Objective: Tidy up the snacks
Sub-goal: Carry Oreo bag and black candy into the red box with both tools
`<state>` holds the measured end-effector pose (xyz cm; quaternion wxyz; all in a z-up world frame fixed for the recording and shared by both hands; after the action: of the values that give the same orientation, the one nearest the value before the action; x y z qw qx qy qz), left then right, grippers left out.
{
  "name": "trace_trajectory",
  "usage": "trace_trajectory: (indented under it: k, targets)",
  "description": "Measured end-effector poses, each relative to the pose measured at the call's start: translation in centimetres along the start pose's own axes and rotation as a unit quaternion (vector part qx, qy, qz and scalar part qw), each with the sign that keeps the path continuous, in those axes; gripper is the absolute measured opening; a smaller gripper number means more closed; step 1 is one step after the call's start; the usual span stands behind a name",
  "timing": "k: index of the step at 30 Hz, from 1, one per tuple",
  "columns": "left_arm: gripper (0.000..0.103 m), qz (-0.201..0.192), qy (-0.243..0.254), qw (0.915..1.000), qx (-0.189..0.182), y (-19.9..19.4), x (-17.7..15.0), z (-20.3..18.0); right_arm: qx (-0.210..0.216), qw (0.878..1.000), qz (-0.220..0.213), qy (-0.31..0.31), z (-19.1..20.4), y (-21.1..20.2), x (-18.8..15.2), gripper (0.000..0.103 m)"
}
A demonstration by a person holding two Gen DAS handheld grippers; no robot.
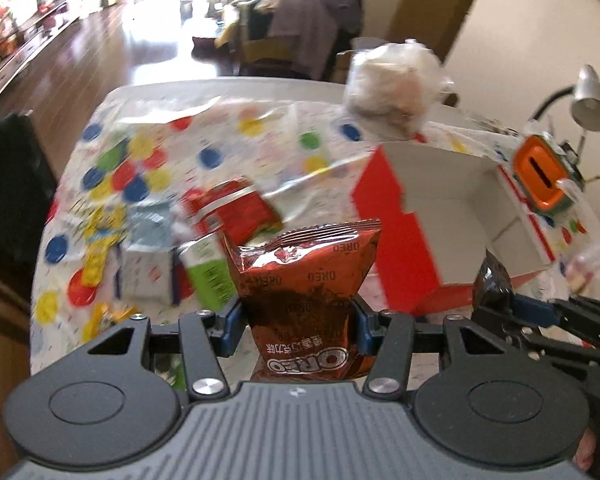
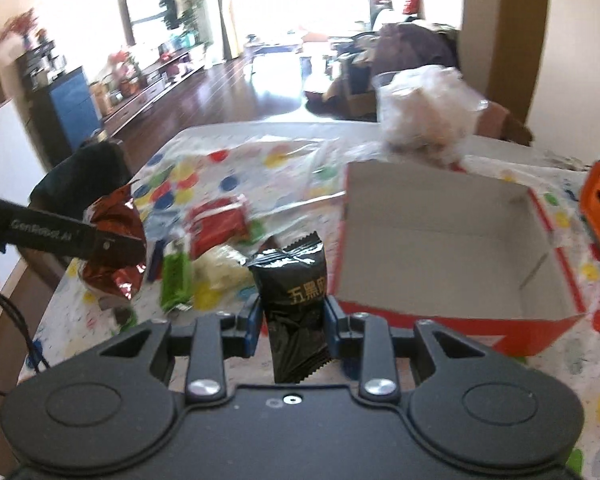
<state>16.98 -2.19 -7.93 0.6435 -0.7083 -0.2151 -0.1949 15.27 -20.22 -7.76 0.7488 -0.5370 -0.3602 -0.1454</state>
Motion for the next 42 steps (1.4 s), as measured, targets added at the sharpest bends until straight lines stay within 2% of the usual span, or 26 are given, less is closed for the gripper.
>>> trace_trajectory:
  k: [5, 11, 17, 24, 31, 42]
  targets:
    - [0.052, 0.008, 0.027, 0.9994, -0.018, 0.6, 1.7, -4.1, -0.034, 0.999, -0.014, 0.029, -4.1, -0.8, 1.1, 0.031]
    - [0.052, 0.025, 0.058, 0.9976, -0.029, 2.5, 3.7, -9.7, -0.054, 0.997, -0.012, 0.047, -9.7, -0.9, 1.8, 0.031]
    - [0.052, 0.048, 0.063, 0.9966, -0.02, 5.3, 6.2, -15.0, -0.059, 0.997, 0.005, 0.052, -15.4, 0.2, 2.5, 0.031]
    - [0.052, 0.076, 0.072, 0.9945, 0.0, 9.5, 8.3, -20.2, -0.049, 0.997, 0.039, 0.034, -20.1, 2.7, 2.5, 0.031]
    - [0.052, 0.119, 0.081, 0.9887, 0.041, 15.0, 8.4, -22.9, -0.03, 0.996, 0.086, 0.017, -22.1, 6.1, 1.3, 0.031]
    - [0.052, 0.174, 0.082, 0.9775, 0.086, 20.3, 6.7, -23.6, -0.002, 0.989, 0.147, -0.008, -21.9, 9.7, -0.5, 0.031]
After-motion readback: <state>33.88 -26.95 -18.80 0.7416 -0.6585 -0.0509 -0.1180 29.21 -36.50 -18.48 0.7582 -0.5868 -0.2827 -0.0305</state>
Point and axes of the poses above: each gripper's, at about its wrist camera, not at the fingertips, and y roughly the way its jaws point, z to its left, x to its top, the point moved 9 cm from there along y, roughly the way its jaws point, and after that the axes turned 8 degrees about x, right-handed, at the moved point
